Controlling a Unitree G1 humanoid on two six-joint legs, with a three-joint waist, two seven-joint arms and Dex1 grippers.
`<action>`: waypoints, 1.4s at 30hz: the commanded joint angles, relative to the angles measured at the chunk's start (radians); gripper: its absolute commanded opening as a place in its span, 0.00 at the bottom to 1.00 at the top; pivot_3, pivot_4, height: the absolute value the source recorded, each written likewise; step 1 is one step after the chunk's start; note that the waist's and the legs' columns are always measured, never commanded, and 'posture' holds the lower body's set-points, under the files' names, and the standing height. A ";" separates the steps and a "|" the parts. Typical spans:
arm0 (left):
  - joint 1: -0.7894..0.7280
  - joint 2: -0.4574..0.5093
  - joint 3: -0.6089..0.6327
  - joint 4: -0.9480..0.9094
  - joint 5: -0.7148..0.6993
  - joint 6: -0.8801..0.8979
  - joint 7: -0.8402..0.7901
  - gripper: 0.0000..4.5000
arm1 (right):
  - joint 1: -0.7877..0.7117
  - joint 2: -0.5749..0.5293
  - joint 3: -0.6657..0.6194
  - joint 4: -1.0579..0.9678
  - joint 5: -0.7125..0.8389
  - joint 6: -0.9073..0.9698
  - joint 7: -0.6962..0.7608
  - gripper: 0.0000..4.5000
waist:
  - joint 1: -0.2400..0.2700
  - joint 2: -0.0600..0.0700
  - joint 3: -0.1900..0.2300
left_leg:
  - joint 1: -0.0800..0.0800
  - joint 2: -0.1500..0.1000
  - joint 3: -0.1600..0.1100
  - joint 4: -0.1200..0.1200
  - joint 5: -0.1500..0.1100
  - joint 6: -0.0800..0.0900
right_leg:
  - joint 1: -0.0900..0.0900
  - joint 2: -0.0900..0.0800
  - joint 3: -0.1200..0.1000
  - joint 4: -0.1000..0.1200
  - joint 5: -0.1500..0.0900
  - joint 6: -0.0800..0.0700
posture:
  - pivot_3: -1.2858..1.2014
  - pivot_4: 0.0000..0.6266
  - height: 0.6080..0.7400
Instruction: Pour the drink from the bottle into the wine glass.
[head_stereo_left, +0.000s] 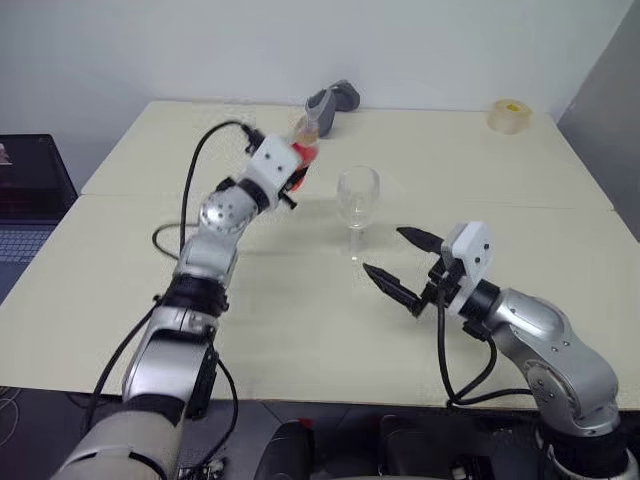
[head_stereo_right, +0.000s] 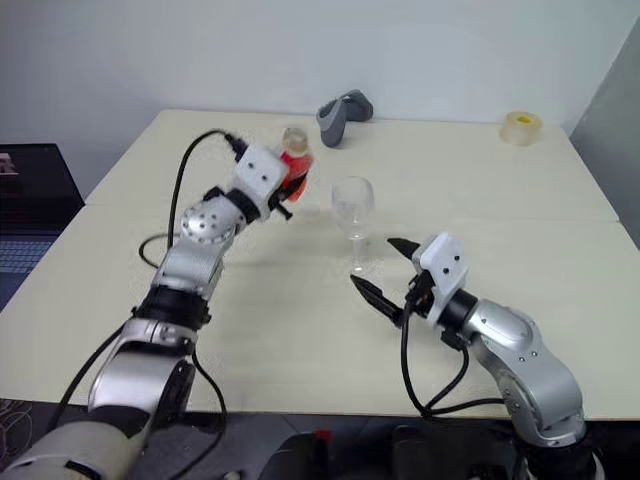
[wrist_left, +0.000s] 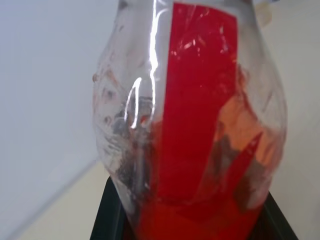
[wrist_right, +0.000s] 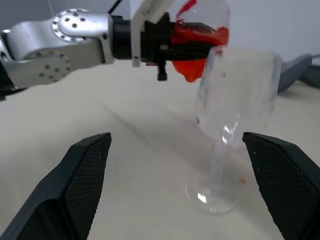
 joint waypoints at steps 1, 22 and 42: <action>-0.066 0.020 -0.022 0.104 0.047 -0.127 0.006 0.23 | -0.030 0.024 0.017 0.000 -0.038 -0.040 -0.041 1.00 | -0.005 0.000 0.000 | 0.000 0.000 0.001 0.000 0.000 0.000 | 0.000 0.000 0.000 0.000 0.000 0.000 | 0.52 0.24 1.00; -0.241 0.094 -0.169 0.416 0.338 -0.476 0.232 0.23 | -0.112 0.163 0.068 0.146 -0.163 -0.165 -0.109 1.00 | -0.002 0.000 0.000 | -0.001 0.000 0.002 0.000 0.000 0.000 | -0.002 0.000 0.000 0.002 0.000 0.000 | 0.52 0.24 1.00; -0.335 0.117 -0.269 0.503 0.508 -0.541 0.416 0.23 | -0.107 0.145 0.095 0.163 -0.210 -0.209 -0.078 1.00 | -0.003 0.000 0.000 | -0.001 0.000 0.002 0.000 0.000 0.000 | -0.003 0.000 0.000 0.002 0.000 0.000 | 0.52 0.24 1.00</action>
